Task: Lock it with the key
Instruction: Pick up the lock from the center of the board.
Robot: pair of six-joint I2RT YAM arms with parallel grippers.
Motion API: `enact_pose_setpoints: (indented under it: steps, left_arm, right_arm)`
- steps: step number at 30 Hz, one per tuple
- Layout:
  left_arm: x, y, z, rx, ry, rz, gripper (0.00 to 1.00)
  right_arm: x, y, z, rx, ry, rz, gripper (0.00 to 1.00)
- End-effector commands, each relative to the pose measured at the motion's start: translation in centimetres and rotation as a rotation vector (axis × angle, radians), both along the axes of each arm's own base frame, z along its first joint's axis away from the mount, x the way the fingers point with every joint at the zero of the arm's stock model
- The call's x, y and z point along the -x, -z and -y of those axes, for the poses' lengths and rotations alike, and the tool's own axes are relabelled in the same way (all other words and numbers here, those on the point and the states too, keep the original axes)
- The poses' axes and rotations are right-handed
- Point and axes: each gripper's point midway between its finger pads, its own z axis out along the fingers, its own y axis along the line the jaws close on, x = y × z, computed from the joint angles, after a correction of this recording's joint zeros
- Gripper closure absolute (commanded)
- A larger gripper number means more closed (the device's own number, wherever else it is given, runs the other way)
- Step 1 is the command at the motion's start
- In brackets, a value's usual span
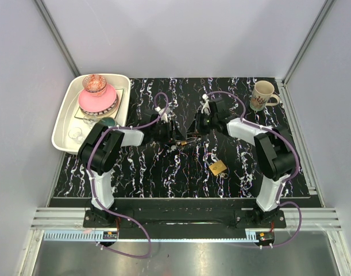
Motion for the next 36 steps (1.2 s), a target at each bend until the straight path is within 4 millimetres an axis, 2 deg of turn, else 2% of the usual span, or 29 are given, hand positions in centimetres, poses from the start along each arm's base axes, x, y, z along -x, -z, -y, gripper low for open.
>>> enact_pose_setpoints:
  steps: [1,3,9,16,26,32,35,36]
  left_arm:
    - [0.1,1.3,-0.4,-0.019,-0.026,-0.013,0.36]
    - [0.0,1.3,-0.5,-0.016,-0.033,-0.016,0.36]
    - [-0.1,1.4,-0.5,-0.013,-0.046,-0.019,0.35]
    - [0.1,0.8,0.5,0.078,-0.046,-0.037,0.36]
    - [0.6,2.1,0.6,0.101,-0.069,-0.088,0.36]
    - [0.5,1.8,1.0,0.126,-0.063,-0.081,0.36]
    - [0.2,1.4,1.1,0.152,-0.081,-0.064,0.41]
    - [0.1,1.3,1.2,0.163,-0.085,-0.059,0.46]
  right_arm:
    - [-1.6,1.9,-0.5,0.03,0.012,-0.001,0.75]
    - [-1.5,3.0,-0.5,0.032,0.014,-0.033,0.76]
    - [-1.0,4.3,-0.2,0.056,0.021,-0.071,0.77]
    - [0.6,7.0,0.2,0.075,0.025,-0.161,0.78]
    - [2.6,9.5,0.4,0.098,0.019,-0.24,0.79]
    - [2.8,9.6,-0.1,0.057,0.012,-0.246,0.79]
    - [3.0,9.3,-0.3,0.046,0.005,-0.25,0.79]
    - [3.0,9.3,-0.3,0.044,0.005,-0.251,0.79]
